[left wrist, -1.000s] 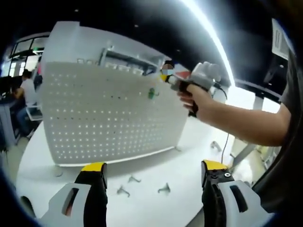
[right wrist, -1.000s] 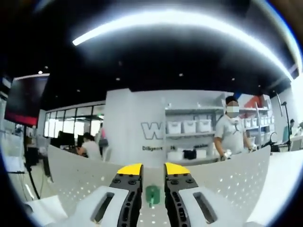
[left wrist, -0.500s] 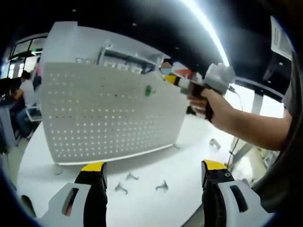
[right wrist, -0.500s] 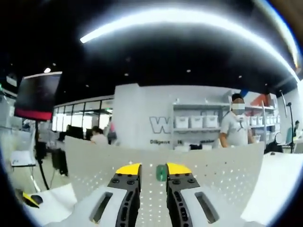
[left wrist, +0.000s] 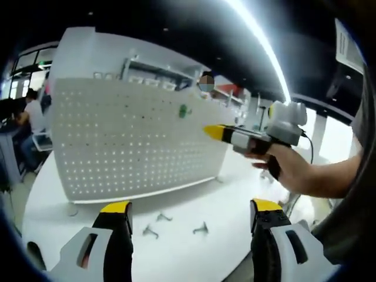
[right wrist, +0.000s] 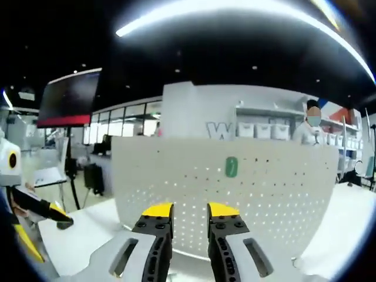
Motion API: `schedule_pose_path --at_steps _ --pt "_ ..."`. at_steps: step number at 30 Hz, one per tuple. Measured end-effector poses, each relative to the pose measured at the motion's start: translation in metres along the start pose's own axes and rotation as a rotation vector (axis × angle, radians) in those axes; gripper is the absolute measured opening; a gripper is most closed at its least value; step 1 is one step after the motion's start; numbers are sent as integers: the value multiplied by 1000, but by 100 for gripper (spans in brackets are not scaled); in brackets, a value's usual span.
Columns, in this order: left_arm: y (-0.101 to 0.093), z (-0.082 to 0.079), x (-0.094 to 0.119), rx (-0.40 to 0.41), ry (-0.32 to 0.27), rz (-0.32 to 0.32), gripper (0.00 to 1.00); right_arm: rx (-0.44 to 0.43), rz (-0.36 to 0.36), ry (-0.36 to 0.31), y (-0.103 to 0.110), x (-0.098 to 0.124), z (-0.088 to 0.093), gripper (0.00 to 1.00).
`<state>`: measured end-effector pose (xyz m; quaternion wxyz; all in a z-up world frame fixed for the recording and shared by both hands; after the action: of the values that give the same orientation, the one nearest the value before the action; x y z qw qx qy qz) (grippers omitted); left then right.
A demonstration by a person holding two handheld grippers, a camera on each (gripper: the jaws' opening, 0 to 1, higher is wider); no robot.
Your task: Insert the hook assembly into the mounting plate slot until the hook locks in place.
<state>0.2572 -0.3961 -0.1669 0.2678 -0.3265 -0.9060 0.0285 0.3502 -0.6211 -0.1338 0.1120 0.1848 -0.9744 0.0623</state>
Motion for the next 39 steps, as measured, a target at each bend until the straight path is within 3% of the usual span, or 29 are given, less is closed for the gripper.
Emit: schedule_pose_path --at_steps 9,20,31,39 --pt "2 5 1 9 9 -4 83 14 -63 70 19 13 26 21" --pt "7 11 5 18 23 -12 83 91 -160 181 40 32 65 21" --pt "10 16 7 26 34 -19 82 133 -229 236 55 50 84 21" --pt "11 20 7 31 42 -22 82 160 -249 242 59 60 84 21"
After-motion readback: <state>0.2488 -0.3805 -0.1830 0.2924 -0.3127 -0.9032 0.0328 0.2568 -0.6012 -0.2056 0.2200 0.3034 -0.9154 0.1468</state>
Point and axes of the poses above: the point that each gripper's makers call its tool centre point, and the gripper's own axes: x roughly backward along the fingers, y roughly to its left, z roughly out of its underside, the point moved 10 cm from there along x, roughly backward along the fingers, and after that the axes turned 13 degrees about y, right-handed, at the moved point
